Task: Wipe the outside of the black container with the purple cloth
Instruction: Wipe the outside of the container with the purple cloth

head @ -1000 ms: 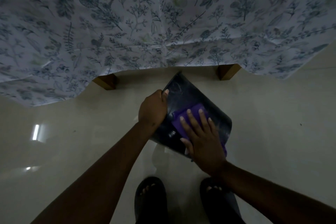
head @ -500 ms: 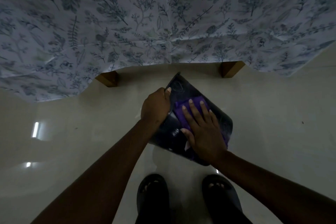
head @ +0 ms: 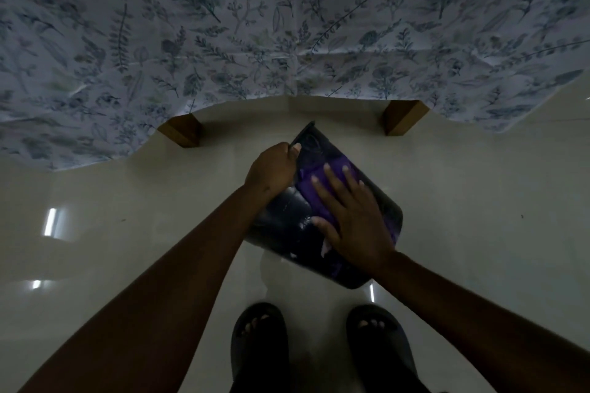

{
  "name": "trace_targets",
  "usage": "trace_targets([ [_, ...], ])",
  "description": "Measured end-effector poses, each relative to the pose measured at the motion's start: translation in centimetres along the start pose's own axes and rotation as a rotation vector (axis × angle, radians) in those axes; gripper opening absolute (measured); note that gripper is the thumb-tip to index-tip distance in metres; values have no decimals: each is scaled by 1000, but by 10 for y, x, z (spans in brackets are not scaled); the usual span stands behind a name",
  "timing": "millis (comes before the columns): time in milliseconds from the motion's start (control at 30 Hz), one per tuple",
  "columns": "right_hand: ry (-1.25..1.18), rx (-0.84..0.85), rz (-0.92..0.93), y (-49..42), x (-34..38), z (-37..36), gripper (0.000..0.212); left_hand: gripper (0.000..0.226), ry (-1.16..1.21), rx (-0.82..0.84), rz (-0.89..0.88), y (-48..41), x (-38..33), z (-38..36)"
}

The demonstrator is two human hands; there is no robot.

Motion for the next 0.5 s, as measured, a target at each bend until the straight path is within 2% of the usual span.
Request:
trace_targets([
  [133, -20, -51, -27, -16, -21, 7, 62, 24, 151, -19, -93, 16, -1, 5],
  [233, -241, -45, -258, -44, -49, 19, 62, 26, 115, -15, -174, 41, 11, 3],
  [300, -253, -44, -341, -45, -50, 20, 66, 27, 82, -57, -157, 42, 18, 0],
  [333, -160, -39, -321, -37, -42, 16, 67, 27, 81, -66, -141, 38, 18, -1],
  [400, 65, -31, -160, -9, -16, 2, 64, 29, 83, -62, -127, 29, 15, -2],
  [500, 189, -12, 72, 17, -4, -10, 56, 33, 115, -76, -146, 20, 9, -4],
])
Point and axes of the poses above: each hand's wrist, its own y-axis away from the middle knuckle, its own z-axis out of the back of the hand, x = y × z, the point moved 2 cm from there along -y, towards the middle knuckle, and after that the axes turned 5 degrees about -z, right-handed, at the moved point
